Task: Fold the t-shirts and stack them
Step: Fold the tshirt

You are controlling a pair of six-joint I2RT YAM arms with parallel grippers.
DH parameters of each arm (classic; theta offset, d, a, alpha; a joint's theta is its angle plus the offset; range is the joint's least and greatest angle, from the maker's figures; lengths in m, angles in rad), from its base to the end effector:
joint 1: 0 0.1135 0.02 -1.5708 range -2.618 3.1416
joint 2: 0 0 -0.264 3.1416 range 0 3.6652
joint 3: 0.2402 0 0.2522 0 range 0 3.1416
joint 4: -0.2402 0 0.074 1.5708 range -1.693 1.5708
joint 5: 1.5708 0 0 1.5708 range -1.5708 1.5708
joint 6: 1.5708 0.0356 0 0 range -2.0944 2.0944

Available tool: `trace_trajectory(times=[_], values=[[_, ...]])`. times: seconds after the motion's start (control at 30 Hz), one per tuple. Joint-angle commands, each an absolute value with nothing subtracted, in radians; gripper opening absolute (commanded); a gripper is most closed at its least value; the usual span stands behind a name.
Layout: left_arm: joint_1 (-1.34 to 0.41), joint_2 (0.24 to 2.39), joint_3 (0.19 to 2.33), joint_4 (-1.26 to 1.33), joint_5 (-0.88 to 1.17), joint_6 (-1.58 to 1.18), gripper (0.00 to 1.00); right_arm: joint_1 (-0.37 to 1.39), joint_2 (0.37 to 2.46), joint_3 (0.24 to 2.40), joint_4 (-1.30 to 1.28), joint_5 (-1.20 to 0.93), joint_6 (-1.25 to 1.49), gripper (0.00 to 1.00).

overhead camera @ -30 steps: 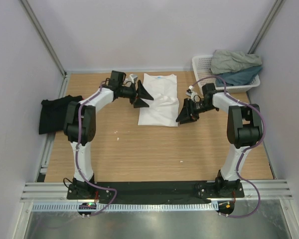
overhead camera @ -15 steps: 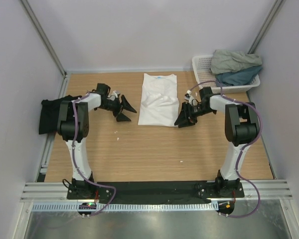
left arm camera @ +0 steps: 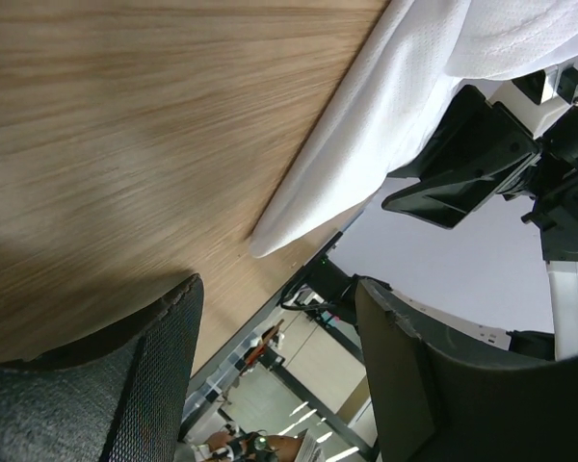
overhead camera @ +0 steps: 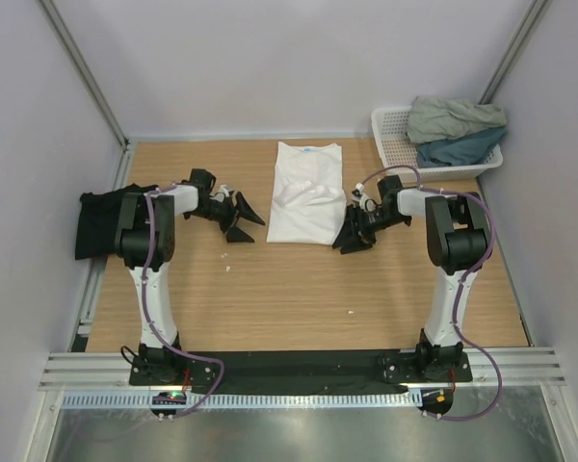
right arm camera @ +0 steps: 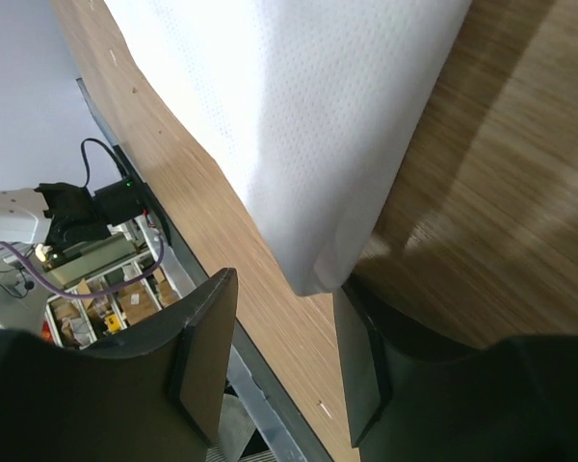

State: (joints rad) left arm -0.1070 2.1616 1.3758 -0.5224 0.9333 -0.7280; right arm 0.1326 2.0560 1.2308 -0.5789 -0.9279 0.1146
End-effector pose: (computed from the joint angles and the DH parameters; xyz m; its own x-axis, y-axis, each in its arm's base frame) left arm 0.4020 -0.0719 0.1100 -0.8971 -0.3019 0.3226 -0.4366 0.4938 -0.7521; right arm 0.3622 0.0771 0.1137 -0.9952 -0.0636 -0.0746 -0.0977 0.5878 0.8031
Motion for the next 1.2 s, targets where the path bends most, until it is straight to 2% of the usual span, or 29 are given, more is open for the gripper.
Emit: trace_trajectory(times=[0.0, 0.33, 1.17], values=[[-0.126, 2.197, 1.362, -0.502, 0.953, -0.755, 0.66, 0.147, 2.083, 1.256, -0.52, -0.919, 0.146, 0.51], [-0.181, 2.238, 1.368, -0.445, 0.966, -0.81, 0.65, 0.15, 2.095, 1.305, -0.532, -0.89, 0.135, 0.51], [-0.207, 2.212, 1.312, -0.492, 0.936, -0.792, 0.64, 0.141, 2.016, 1.184, -0.485, -0.858, 0.179, 0.52]])
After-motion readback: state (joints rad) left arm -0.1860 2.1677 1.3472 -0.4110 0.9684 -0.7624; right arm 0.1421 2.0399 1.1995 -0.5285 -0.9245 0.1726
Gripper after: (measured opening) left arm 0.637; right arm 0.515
